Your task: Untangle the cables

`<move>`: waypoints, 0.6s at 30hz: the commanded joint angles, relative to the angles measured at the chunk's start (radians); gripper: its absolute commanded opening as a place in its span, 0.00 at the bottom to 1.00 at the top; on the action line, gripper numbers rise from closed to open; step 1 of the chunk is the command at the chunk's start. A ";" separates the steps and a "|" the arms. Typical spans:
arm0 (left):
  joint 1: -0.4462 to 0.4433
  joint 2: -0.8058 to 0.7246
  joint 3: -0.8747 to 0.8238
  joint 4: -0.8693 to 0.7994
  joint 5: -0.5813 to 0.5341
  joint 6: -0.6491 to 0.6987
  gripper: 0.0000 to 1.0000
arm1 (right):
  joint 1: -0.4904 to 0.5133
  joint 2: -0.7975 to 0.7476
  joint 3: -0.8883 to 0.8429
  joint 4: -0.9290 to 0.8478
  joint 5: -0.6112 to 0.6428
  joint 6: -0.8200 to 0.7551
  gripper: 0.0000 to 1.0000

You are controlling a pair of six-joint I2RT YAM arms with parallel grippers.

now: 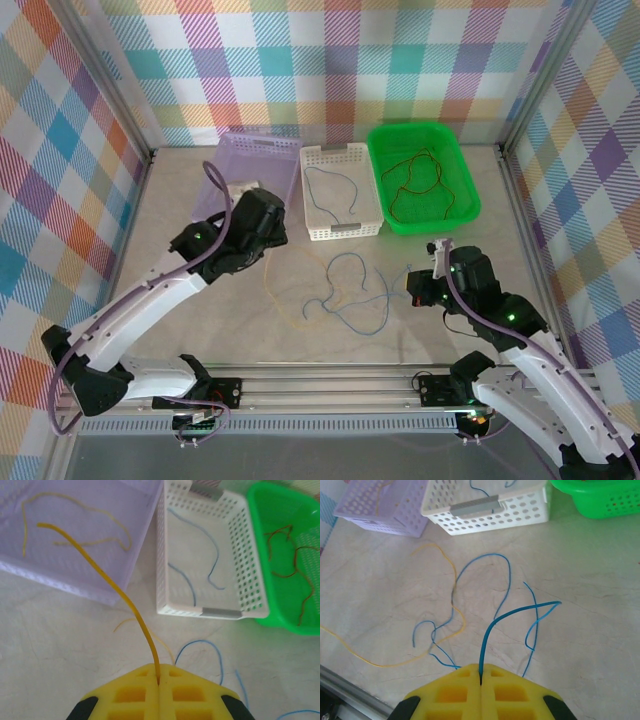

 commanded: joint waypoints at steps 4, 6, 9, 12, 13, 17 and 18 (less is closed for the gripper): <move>0.045 0.044 0.251 -0.168 -0.006 0.135 0.00 | -0.007 0.016 -0.049 0.017 0.061 0.040 0.00; 0.064 0.071 0.356 -0.210 -0.005 0.173 0.00 | -0.009 0.026 -0.063 0.019 0.071 0.046 0.00; 0.103 0.117 0.520 -0.276 -0.001 0.231 0.00 | -0.010 0.037 -0.085 0.019 0.101 0.060 0.00; 0.160 0.173 0.696 -0.350 0.014 0.283 0.00 | -0.015 0.046 -0.101 0.015 0.140 0.074 0.00; 0.183 0.197 0.755 -0.374 0.026 0.299 0.00 | -0.015 0.050 -0.104 0.014 0.153 0.080 0.00; 0.264 0.283 0.969 -0.455 0.081 0.334 0.00 | -0.022 0.056 -0.117 0.013 0.191 0.096 0.00; 0.283 0.301 1.014 -0.466 0.093 0.336 0.00 | -0.024 0.058 -0.121 0.012 0.203 0.099 0.00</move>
